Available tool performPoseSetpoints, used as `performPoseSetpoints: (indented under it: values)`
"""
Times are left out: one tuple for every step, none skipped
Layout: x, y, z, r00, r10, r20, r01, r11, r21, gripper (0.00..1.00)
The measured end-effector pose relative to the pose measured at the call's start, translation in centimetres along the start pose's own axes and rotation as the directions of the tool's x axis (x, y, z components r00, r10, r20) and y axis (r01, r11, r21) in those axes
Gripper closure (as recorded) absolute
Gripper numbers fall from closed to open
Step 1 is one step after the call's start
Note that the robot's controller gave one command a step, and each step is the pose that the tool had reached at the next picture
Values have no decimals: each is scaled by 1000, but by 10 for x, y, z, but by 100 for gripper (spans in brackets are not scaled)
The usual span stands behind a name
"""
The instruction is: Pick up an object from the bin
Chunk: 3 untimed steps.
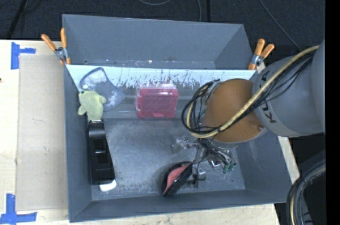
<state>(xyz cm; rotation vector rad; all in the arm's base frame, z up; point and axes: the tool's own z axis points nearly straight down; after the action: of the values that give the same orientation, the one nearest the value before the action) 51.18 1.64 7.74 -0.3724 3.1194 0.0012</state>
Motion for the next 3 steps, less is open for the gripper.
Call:
performPoseSetpoints:
  values:
    - [30, 4, 9, 980, 201, -8, -201, 980, 2, 100]
    - [27, 3, 7, 979, 202, 2, -202, 979, 2, 0]
    - [27, 3, 7, 979, 202, 2, -202, 979, 2, 0]
